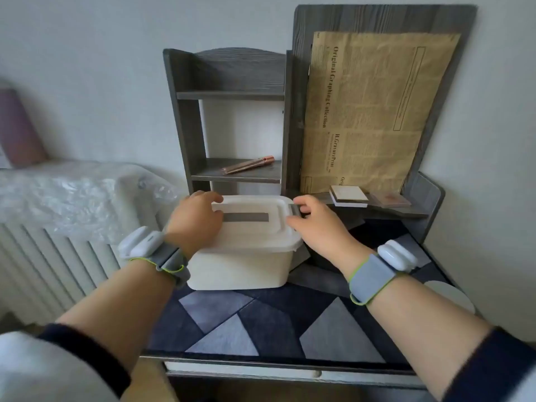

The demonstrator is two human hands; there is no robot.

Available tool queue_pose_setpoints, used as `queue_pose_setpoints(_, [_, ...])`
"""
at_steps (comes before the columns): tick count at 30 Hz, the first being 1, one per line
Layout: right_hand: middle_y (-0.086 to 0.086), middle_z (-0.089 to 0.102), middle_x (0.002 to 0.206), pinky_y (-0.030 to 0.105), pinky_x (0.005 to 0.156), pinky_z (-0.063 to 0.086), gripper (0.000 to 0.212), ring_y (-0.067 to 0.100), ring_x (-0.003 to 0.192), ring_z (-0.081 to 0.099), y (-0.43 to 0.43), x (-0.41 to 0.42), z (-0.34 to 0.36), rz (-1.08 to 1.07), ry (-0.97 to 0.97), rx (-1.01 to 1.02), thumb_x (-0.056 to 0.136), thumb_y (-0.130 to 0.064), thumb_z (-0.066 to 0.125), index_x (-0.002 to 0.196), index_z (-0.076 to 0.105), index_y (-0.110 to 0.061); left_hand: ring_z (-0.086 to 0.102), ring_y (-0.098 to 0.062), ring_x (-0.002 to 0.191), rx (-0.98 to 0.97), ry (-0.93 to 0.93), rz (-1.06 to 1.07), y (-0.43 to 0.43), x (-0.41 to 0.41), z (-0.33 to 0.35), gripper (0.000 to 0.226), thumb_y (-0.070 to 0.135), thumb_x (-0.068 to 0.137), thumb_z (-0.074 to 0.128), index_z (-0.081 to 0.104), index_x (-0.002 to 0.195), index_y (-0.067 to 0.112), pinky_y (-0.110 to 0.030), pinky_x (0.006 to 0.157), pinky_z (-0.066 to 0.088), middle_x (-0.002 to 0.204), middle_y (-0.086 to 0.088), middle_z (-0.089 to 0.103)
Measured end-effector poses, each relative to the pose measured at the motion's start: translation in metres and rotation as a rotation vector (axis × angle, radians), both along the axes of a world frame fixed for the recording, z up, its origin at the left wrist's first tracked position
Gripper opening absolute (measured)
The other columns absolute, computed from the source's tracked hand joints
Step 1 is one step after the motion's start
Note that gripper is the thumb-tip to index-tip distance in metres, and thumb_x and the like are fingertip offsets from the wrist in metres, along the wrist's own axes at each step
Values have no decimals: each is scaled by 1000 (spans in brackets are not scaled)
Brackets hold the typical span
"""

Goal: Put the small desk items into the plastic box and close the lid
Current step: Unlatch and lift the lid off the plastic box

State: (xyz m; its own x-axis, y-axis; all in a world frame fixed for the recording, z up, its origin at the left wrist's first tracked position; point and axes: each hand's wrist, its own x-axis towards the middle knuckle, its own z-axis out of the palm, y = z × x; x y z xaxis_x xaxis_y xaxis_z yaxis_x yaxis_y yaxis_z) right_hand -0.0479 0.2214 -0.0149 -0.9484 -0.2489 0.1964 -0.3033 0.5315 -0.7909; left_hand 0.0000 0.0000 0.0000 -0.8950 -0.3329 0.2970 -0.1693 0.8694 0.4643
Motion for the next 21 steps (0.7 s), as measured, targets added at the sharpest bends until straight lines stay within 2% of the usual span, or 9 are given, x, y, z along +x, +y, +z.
queue_pose_setpoints(2, [1,50,132,22,68,41,51,15,103,54,-2,3,1,-2,-10,56,88,-33,60,137,46,-27,45,-28,124,-36,-11,55,-6,4,0,40,23,94,53,55,134,22,-41,104,39,137,-4,53])
queue_pose_setpoints(5, [2,47,136,29,78,45,55,18,107,54,-3,5,-3,2,-41,90,88,-35,60,140,43,-26,36,-29,132,-49,-32,120,-12,12,0,49,37,89,57,51,136,24,-44,106,35,142,-2,47])
queue_pose_setpoints(8, [2,50,135,32,85,47,59,20,113,54,-2,4,-5,-7,-74,84,88,-37,60,142,40,-24,35,-31,133,-53,-61,187,-12,15,1,62,50,85,58,46,140,25,-44,107,34,145,-4,43])
queue_pose_setpoints(10, [1,56,125,30,81,48,59,19,109,57,0,5,-7,-4,-113,51,88,-37,60,142,39,-24,38,-33,131,27,-107,223,-13,18,1,68,55,83,58,43,142,24,-45,106,38,145,-7,41])
queue_pose_setpoints(13, [-2,60,116,24,66,44,58,17,100,60,0,5,-8,-5,-142,7,87,-38,62,140,40,-26,43,-34,128,108,-130,212,-13,18,-1,70,57,83,57,44,141,21,-45,104,42,144,-9,39])
queue_pose_setpoints(15, [0,61,119,26,71,47,59,18,101,61,1,5,-9,-9,-140,-7,86,-37,64,140,41,-25,46,-34,125,113,-113,215,-11,19,-1,67,56,83,58,46,139,21,-44,103,44,143,-8,40])
queue_pose_setpoints(18, [4,60,123,36,88,52,59,21,106,60,7,3,-7,-34,-130,-3,86,-33,63,141,42,-23,51,-32,120,139,-89,208,-6,17,1,64,54,81,60,50,135,21,-43,100,46,140,-8,44])
queue_pose_setpoints(19, [4,60,123,37,88,52,59,21,106,60,10,3,-6,-46,-128,-5,87,-32,62,141,42,-23,53,-31,118,145,-82,194,-4,16,1,63,53,81,60,50,134,21,-42,99,47,138,-8,45])
queue_pose_setpoints(21, [3,60,120,34,79,54,56,20,103,61,19,0,-3,-71,-120,-19,87,-31,61,140,42,-25,54,-30,115,146,-55,158,4,12,2,60,51,82,61,51,132,20,-39,96,47,134,-8,48])
